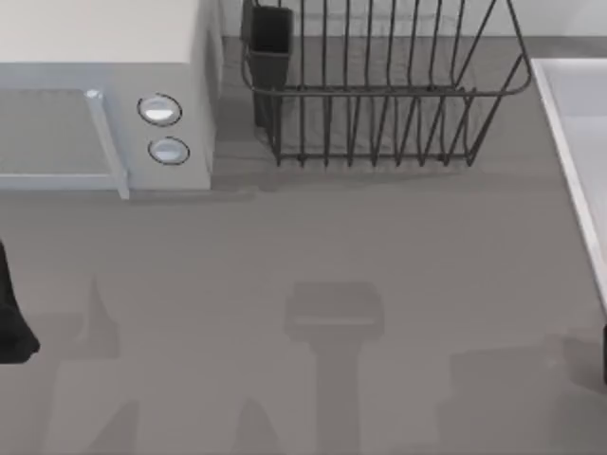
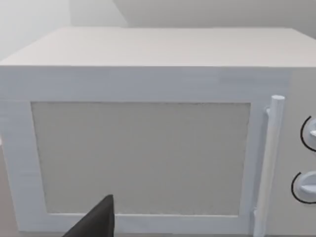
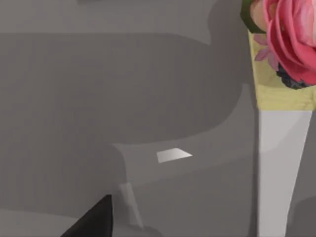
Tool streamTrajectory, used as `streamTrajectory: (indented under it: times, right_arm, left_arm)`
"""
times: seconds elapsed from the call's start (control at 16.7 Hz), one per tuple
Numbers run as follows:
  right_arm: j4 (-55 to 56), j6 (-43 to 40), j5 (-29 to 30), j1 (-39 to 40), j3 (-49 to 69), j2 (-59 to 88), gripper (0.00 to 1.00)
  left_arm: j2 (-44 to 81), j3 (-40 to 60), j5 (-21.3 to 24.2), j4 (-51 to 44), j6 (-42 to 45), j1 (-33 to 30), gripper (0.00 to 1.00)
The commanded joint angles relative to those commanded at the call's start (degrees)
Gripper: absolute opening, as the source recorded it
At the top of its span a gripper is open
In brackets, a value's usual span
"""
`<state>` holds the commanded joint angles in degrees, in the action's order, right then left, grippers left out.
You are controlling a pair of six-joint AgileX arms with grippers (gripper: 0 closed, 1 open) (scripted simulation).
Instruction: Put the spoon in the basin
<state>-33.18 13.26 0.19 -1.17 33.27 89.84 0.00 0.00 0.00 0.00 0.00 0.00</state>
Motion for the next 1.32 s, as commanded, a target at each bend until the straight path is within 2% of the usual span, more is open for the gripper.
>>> streamTrajectory:
  times: [0.12, 0.18, 0.6, 0.66, 0.9, 1.32]
  right_arm:
    - [0.0, 0.0, 0.0, 0.0, 0.0, 0.0, 0.02]
    - [0.0, 0.0, 0.0, 0.0, 0.0, 0.0, 0.0]
    - [0.0, 0.0, 0.0, 0.0, 0.0, 0.0, 0.0]
    - [-4.6, 0.0, 0.3, 0.1, 2.3, -4.2, 0.0]
    - [-8.9, 0.0, 0.3, 0.1, 5.5, -5.5, 0.0]
    - [-29.0, -0.3, 0.3, -0.1, 17.3, -12.7, 0.0]
  left_arm:
    - [0.0, 0.0, 0.0, 0.0, 0.0, 0.0, 1.0]
    - [0.0, 0.0, 0.0, 0.0, 0.0, 0.0, 1.0]
    - [0.0, 0.0, 0.0, 0.0, 0.0, 0.0, 1.0]
    - [0.0, 0.0, 0.0, 0.0, 0.0, 0.0, 1.0]
    - [0.0, 0.0, 0.0, 0.0, 0.0, 0.0, 1.0]
    - [0.0, 0.0, 0.0, 0.0, 0.0, 0.0, 1.0]
